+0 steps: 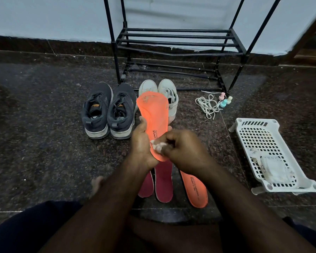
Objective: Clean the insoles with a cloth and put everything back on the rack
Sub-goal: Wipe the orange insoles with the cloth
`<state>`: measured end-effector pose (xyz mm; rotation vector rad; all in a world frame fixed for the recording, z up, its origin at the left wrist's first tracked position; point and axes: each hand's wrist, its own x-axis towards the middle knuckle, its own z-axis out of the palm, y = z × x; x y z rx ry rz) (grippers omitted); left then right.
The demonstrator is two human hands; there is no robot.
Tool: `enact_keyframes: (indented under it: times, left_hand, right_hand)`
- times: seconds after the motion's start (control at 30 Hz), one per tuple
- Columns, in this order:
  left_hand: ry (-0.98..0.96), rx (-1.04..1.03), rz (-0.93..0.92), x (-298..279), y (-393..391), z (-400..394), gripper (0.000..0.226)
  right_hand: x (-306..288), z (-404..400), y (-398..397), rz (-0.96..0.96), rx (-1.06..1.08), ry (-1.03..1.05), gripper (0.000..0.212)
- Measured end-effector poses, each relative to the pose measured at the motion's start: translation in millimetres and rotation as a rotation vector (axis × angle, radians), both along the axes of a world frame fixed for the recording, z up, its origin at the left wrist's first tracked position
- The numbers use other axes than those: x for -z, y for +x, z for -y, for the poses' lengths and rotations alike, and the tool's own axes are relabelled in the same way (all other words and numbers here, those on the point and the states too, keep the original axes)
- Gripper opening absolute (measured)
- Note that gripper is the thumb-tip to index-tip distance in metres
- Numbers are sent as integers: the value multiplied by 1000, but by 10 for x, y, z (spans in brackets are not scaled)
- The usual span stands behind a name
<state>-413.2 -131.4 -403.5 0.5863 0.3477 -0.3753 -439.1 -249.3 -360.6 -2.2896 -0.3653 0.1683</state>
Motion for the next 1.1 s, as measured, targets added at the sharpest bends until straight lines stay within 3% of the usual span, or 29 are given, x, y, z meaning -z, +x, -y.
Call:
enact_keyframes:
  times: [0.13, 0.33, 0.4, 0.47, 0.7, 0.83, 0.97, 1.1]
  left_hand:
    - [-103, -12, -7, -17, -42, 83, 70]
    - [7, 38, -14, 10, -40, 51, 68]
    - [10, 40, -38, 7, -41, 59, 63]
    - [18, 42, -48, 16, -40, 80, 60]
    - [70, 85, -16, 67, -83, 155, 42]
    - [85, 77, 40, 103, -87, 185, 33]
    - [100, 77, 53, 114, -72, 182, 36]
    - [179, 147, 88, 117, -96, 163, 35]
  right_hand:
    - [38, 86, 138, 248, 162, -71, 22]
    - [104, -47, 39, 222, -41, -223, 18]
    - [47, -8, 45, 150, -22, -119, 19]
    - [51, 51, 77, 216, 45, -51, 21]
    - [217, 89, 164, 434, 89, -267, 15]
    - [114, 235, 295, 455, 229, -225, 14]
    - [104, 248, 227, 425, 77, -221, 16]
    - [136, 287, 311, 486, 173, -215, 13]
